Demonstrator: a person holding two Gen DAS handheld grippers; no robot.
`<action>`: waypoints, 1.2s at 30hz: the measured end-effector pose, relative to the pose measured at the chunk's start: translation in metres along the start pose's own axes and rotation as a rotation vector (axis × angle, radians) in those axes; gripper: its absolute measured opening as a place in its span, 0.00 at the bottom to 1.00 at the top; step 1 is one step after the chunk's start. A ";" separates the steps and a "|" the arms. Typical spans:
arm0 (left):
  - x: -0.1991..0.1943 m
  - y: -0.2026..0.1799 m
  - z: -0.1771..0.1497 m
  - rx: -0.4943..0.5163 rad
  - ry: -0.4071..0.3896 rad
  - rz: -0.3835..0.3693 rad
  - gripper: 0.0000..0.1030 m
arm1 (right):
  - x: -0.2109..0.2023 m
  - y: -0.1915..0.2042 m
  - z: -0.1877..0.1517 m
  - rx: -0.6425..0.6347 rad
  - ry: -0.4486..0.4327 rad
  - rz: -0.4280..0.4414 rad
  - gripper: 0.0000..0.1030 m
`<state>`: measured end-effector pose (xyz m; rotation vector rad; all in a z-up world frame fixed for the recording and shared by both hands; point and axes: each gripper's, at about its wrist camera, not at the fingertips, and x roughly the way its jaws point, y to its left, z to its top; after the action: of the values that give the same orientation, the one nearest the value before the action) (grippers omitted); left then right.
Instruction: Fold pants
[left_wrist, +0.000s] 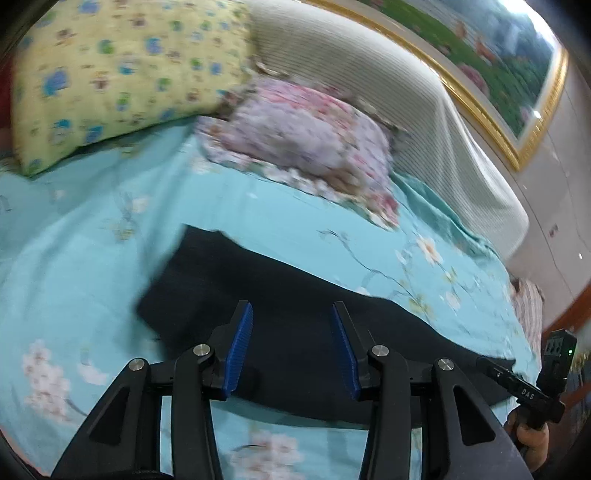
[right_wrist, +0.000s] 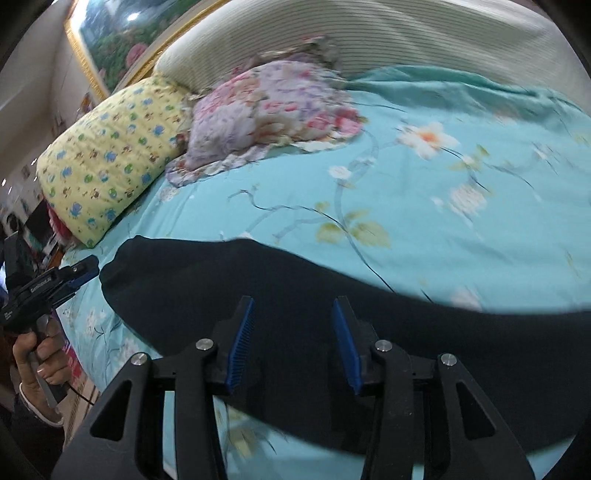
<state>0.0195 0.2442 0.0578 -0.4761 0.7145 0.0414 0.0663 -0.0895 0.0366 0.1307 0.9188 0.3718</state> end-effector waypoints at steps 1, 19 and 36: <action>0.005 -0.010 -0.002 0.017 0.016 -0.016 0.45 | -0.006 -0.005 -0.005 0.014 -0.004 -0.005 0.44; 0.072 -0.171 -0.033 0.303 0.205 -0.208 0.56 | -0.107 -0.093 -0.082 0.272 -0.150 -0.131 0.44; 0.144 -0.354 -0.081 0.692 0.445 -0.423 0.61 | -0.145 -0.194 -0.124 0.648 -0.289 -0.107 0.50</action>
<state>0.1485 -0.1247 0.0564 0.0466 0.9897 -0.7088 -0.0622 -0.3289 0.0187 0.7082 0.7270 -0.0571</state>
